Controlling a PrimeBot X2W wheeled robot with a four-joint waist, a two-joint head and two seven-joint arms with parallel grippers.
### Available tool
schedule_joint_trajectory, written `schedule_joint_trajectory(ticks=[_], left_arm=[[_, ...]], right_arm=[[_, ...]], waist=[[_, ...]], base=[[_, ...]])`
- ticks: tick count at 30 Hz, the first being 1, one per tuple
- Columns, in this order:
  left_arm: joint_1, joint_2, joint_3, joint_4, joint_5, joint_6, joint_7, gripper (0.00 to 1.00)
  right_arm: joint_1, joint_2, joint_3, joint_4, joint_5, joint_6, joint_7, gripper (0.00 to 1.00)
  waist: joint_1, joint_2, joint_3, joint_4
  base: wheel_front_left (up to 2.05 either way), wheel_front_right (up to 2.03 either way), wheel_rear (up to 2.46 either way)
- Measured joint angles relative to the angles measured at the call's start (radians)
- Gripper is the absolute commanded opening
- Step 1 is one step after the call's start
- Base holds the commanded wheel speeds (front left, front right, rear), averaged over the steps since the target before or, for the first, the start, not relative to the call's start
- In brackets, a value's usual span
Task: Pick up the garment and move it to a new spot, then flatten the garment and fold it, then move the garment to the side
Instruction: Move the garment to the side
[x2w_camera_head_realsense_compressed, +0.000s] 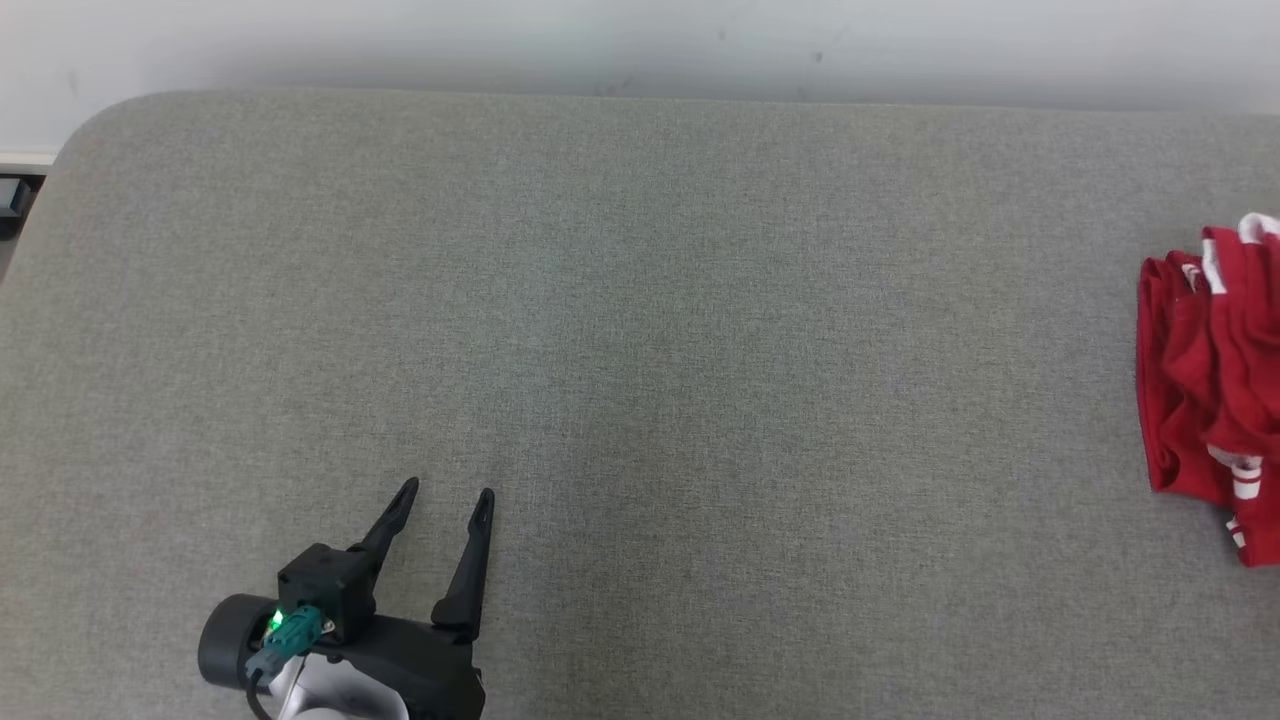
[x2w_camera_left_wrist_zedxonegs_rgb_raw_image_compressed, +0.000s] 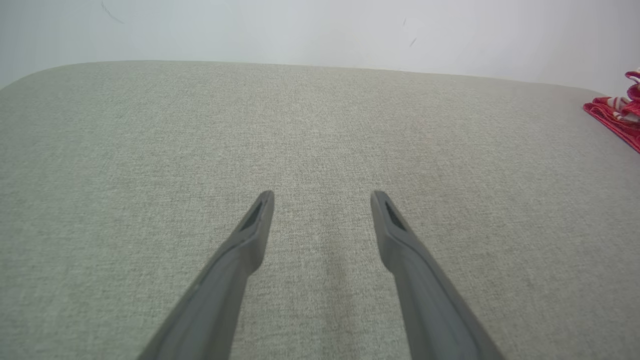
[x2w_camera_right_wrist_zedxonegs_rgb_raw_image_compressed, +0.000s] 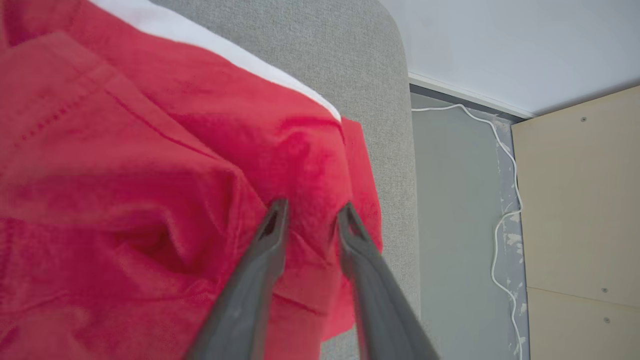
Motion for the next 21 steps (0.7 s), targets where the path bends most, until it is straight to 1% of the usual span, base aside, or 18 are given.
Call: schedule_joint_trajectory(ticks=[6,9,11,13,17,21], left_arm=[[0.000,0.000,0.011,0.018,-0.002,0.002,-0.001,1.00],[0.001,0.000,0.013,0.026,-0.003,0.002,-0.004,1.00],[0.002,0.000,0.014,0.029,-0.004,0.002,-0.006,1.00],[0.005,0.000,0.018,0.031,-0.006,0.003,-0.011,1.00],[0.011,0.006,0.030,0.035,-0.013,0.009,-0.014,1.00],[0.031,0.014,0.036,0.042,-0.019,0.009,-0.019,1.00]], right_arm=[[-0.040,0.022,0.014,0.021,-0.021,0.000,-0.002,1.00],[-0.041,0.028,0.017,0.024,-0.025,0.000,-0.023,1.00],[-0.047,0.029,0.007,0.022,-0.024,0.000,-0.053,1.00],[-0.067,0.041,-0.029,0.018,0.005,0.000,-0.091,1.00],[-0.085,0.088,-0.106,-0.009,0.085,0.001,-0.184,1.00],[-0.078,0.123,-0.144,-0.036,0.127,0.001,-0.274,1.00]], waist=[[0.0000,0.0000,-0.010,-0.009],[0.0000,-0.0001,-0.023,-0.016],[-0.0001,-0.0001,-0.033,-0.022],[-0.0001,-0.0001,-0.043,-0.029],[-0.0001,-0.0002,-0.063,-0.047],[-0.0001,-0.0002,-0.084,-0.066]], base=[[0.00,0.00,0.00],[0.00,0.00,0.00],[0.00,0.00,0.00],[0.00,0.00,0.00],[0.00,0.00,0.00],[0.00,0.00,0.00]])
